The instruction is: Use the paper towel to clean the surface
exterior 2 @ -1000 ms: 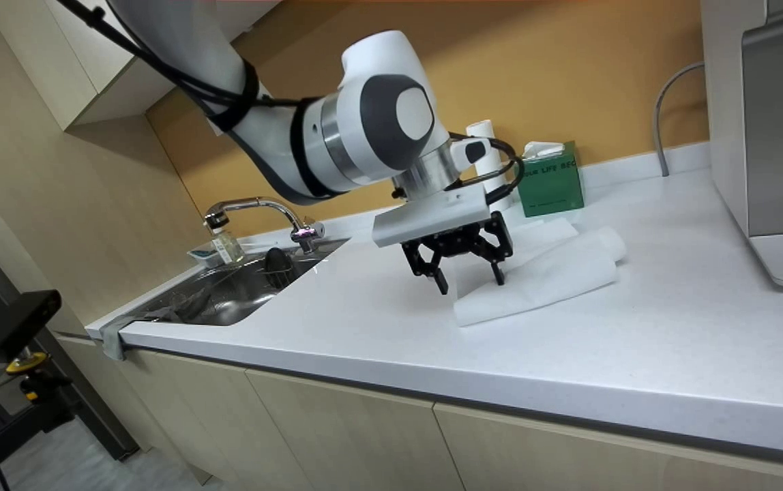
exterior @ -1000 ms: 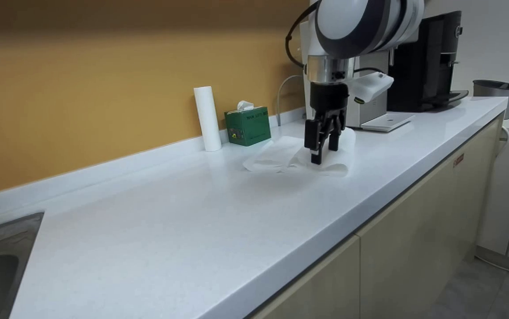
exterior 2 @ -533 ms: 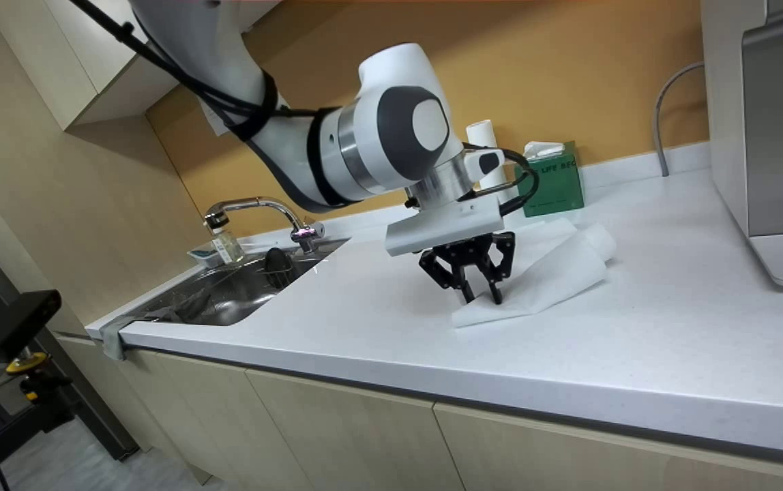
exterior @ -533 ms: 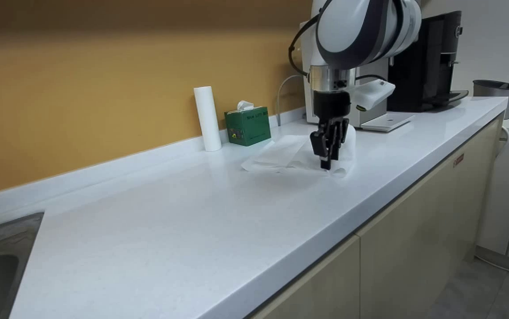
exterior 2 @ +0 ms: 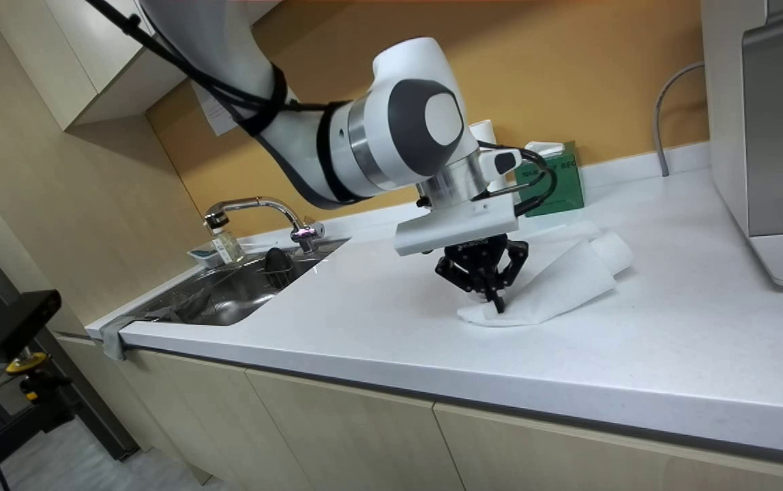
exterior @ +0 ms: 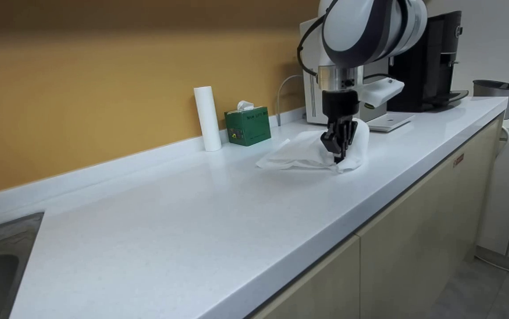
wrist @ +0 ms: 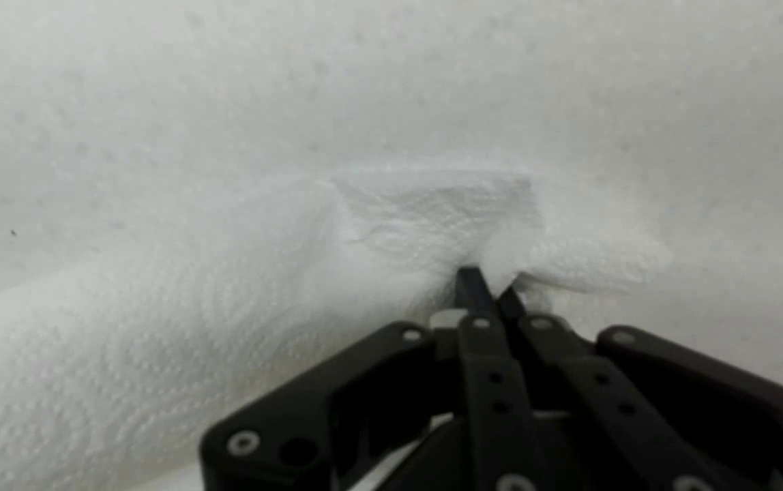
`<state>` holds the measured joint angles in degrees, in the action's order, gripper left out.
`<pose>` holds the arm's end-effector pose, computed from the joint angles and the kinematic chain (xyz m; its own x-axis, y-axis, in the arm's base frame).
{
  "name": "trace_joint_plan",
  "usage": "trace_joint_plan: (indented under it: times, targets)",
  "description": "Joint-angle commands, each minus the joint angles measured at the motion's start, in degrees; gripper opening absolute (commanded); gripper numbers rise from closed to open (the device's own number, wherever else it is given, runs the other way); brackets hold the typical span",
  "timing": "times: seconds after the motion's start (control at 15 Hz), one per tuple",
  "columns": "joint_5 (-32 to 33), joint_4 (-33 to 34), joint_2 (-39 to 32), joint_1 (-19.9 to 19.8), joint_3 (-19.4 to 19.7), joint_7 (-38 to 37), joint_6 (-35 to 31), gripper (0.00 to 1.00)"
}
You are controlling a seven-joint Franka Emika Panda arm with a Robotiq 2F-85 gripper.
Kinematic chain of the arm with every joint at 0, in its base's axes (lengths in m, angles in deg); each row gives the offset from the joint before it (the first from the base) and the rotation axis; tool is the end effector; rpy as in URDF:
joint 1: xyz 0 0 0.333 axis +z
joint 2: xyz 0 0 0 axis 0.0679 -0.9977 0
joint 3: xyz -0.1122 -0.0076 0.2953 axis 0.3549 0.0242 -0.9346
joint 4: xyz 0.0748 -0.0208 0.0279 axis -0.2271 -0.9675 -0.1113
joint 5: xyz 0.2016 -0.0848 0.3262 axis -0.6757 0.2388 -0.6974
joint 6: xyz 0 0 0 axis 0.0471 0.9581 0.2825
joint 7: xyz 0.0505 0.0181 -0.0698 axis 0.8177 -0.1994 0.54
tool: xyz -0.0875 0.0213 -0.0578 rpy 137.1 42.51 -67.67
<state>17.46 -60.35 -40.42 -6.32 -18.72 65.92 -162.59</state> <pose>0.5670 -0.0178 0.2357 0.9800 0.1823 0.0801 0.1793 -0.9829 0.0430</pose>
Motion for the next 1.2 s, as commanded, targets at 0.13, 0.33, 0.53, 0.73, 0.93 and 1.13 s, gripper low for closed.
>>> trace_joint_plan:
  times: [0.13,0.33,0.53,0.73,0.93,1.13]
  targets:
    - [-0.9,-7.7,5.2,-1.4,2.5,-3.1,3.8,0.01]
    - [-3.3,-11.3,7.3,-2.7,3.2,-3.0,4.3,0.01]
    - [-7.3,-12.3,7.8,-3.5,2.4,-0.9,4.2,0.01]
    - [-12.5,-10.3,6.4,-3.0,-0.2,3.1,3.8,0.01]
    - [-18.1,-8.0,5.1,-1.9,-4.3,7.9,3.6,0.01]
    - [-23.4,-5.3,2.9,-0.4,-9.3,13.0,4.0,0.01]
